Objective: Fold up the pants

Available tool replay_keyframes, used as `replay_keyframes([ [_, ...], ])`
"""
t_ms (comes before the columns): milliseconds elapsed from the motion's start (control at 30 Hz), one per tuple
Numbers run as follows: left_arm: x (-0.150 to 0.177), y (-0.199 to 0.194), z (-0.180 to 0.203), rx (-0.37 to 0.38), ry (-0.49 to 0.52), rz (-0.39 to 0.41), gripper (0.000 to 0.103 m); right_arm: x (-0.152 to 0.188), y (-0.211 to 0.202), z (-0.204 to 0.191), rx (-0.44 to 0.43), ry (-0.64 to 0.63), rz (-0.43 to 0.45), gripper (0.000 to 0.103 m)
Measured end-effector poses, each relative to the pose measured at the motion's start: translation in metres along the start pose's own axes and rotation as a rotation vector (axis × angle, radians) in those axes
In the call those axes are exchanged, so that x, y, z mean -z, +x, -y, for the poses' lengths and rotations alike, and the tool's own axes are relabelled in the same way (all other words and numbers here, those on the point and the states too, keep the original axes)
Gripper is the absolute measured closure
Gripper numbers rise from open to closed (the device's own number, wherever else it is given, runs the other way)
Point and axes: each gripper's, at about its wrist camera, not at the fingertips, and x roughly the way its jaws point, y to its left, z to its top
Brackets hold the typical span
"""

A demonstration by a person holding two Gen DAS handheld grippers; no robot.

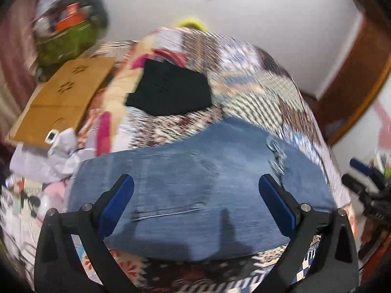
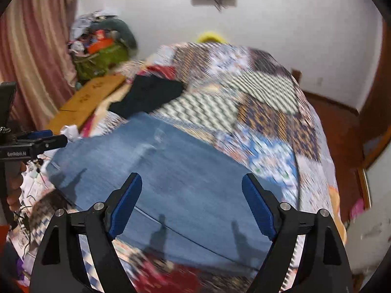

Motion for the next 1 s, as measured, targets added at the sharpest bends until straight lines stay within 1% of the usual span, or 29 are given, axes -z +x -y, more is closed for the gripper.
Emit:
replay_keyframes([
  [67, 0.003, -0.009, -0.029, -0.015, -0.059, 0.017, 0.000, -0.007, 0.009, -0.020, -0.021, -0.034, 0.009, 0.021],
  [167, 0.011, -0.011, -0.064, -0.046, -0.120, 0.005, 0.000, -0.009, 0.024, -0.042, -0.033, -0.066, 0.015, 0.021],
  [267, 0.025, -0.007, -0.104, -0.082, -0.208, -0.032, 0.000, -0.006, 0.048, -0.063, -0.057, -0.085, -0.037, 0.021],
  [300, 0.032, -0.004, -0.121, -0.076, -0.260, -0.053, 0.000, -0.004, 0.055, -0.066, -0.065, -0.085, -0.054, 0.021],
  [333, 0.037, -0.002, -0.129, -0.063, -0.289, -0.062, 0.000, -0.001, 0.066, -0.071, -0.076, -0.085, -0.089, 0.021],
  [367, 0.046, 0.000, -0.143, -0.029, -0.347, -0.080, 0.000, 0.002, 0.072, -0.074, -0.079, -0.082, -0.110, 0.021],
  [400, 0.053, 0.003, -0.152, -0.003, -0.390, -0.097, 0.000, 0.008, 0.083, -0.077, -0.080, -0.073, -0.152, 0.021],
  [467, 0.068, 0.012, -0.166, 0.031, -0.458, -0.137, 0.000, 0.018, 0.096, -0.081, -0.090, -0.063, -0.215, 0.021],
  [500, 0.074, 0.017, -0.170, 0.045, -0.483, -0.154, 0.000, 0.020, 0.099, -0.082, -0.092, -0.054, -0.227, 0.021],
  [567, 0.087, 0.029, -0.177, 0.095, -0.534, -0.199, 0.000, 0.022, 0.099, -0.080, -0.092, -0.037, -0.214, 0.017],
  [633, 0.100, 0.046, -0.182, 0.180, -0.591, -0.255, 0.000, 0.021, 0.099, -0.080, -0.097, -0.031, -0.225, 0.016],
  [667, 0.107, 0.058, -0.185, 0.247, -0.633, -0.302, 0.000, 0.021, 0.100, -0.078, -0.099, -0.025, -0.227, 0.015],
  [700, 0.110, 0.064, -0.185, 0.280, -0.659, -0.325, 0.000, 0.021, 0.101, -0.079, -0.099, -0.023, -0.228, 0.014],
  [733, 0.112, 0.068, -0.186, 0.297, -0.674, -0.329, 0.000, 0.021, 0.101, -0.079, -0.097, -0.026, -0.229, 0.013],
  [767, 0.111, 0.068, -0.187, 0.303, -0.674, -0.325, 0.000, 0.021, 0.101, -0.080, -0.095, -0.027, -0.229, 0.013],
  [800, 0.109, 0.071, -0.187, 0.325, -0.671, -0.323, 0.000, 0.020, 0.102, -0.082, -0.093, -0.029, -0.229, 0.012],
  [833, 0.108, 0.074, -0.188, 0.360, -0.676, -0.324, 0.000, 0.021, 0.102, -0.082, -0.094, -0.030, -0.228, 0.011],
  [867, 0.108, 0.082, -0.189, 0.428, -0.701, -0.327, 0.000, 0.019, 0.104, -0.081, -0.095, -0.028, -0.228, 0.011],
  [900, 0.109, 0.091, -0.190, 0.466, -0.724, -0.338, 0.000, 0.019, 0.104, -0.081, -0.098, -0.027, -0.228, 0.010],
  [1000, 0.103, 0.111, -0.189, 0.483, -0.751, -0.380, 0.000, 0.018, 0.106, -0.080, -0.105, -0.024, -0.232, 0.009],
])
